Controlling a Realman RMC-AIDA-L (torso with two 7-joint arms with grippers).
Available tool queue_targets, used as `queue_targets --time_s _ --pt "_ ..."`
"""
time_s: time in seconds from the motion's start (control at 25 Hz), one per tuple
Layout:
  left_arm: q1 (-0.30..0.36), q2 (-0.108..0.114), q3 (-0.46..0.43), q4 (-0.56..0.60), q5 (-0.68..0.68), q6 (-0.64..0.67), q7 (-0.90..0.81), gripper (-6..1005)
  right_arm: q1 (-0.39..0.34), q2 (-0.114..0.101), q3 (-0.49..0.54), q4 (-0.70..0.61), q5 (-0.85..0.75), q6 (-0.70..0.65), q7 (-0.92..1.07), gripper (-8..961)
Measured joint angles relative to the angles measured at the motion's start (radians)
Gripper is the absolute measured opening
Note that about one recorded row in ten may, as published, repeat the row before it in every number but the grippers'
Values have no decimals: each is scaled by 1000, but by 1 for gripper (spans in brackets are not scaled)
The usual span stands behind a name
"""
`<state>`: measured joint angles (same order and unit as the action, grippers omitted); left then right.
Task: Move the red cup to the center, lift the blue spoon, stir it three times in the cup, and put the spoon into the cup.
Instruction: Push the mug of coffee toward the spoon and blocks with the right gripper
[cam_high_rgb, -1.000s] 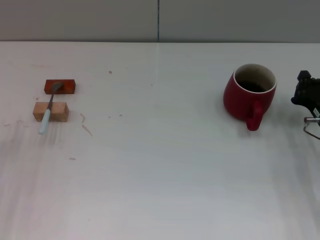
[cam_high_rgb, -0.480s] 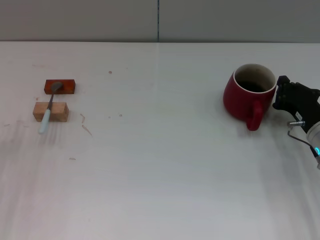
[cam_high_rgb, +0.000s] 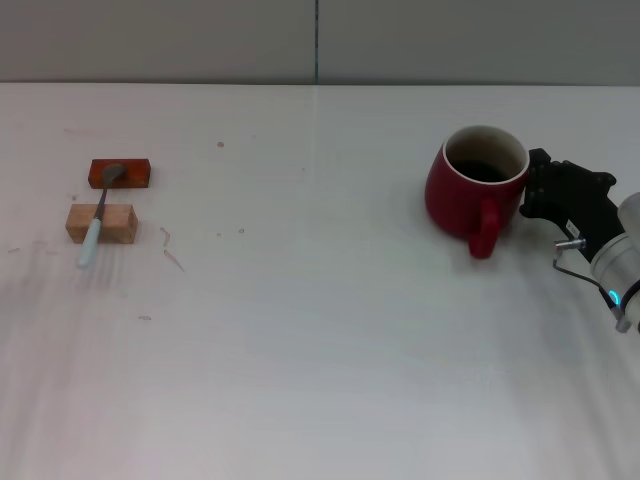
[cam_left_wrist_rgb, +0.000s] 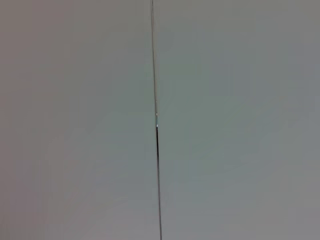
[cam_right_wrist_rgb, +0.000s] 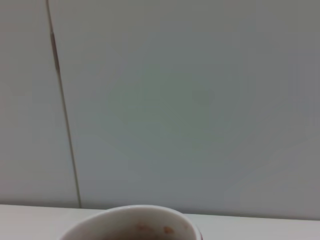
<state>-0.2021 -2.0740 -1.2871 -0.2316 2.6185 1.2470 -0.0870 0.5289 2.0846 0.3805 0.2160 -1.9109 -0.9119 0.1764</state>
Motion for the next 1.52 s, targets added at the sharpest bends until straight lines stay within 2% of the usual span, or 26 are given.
queue_targets --time_s 1.52 --pt "-20 -1 26 0 0 -6 -1 813 92 3 -11 177 -214 104 0 84"
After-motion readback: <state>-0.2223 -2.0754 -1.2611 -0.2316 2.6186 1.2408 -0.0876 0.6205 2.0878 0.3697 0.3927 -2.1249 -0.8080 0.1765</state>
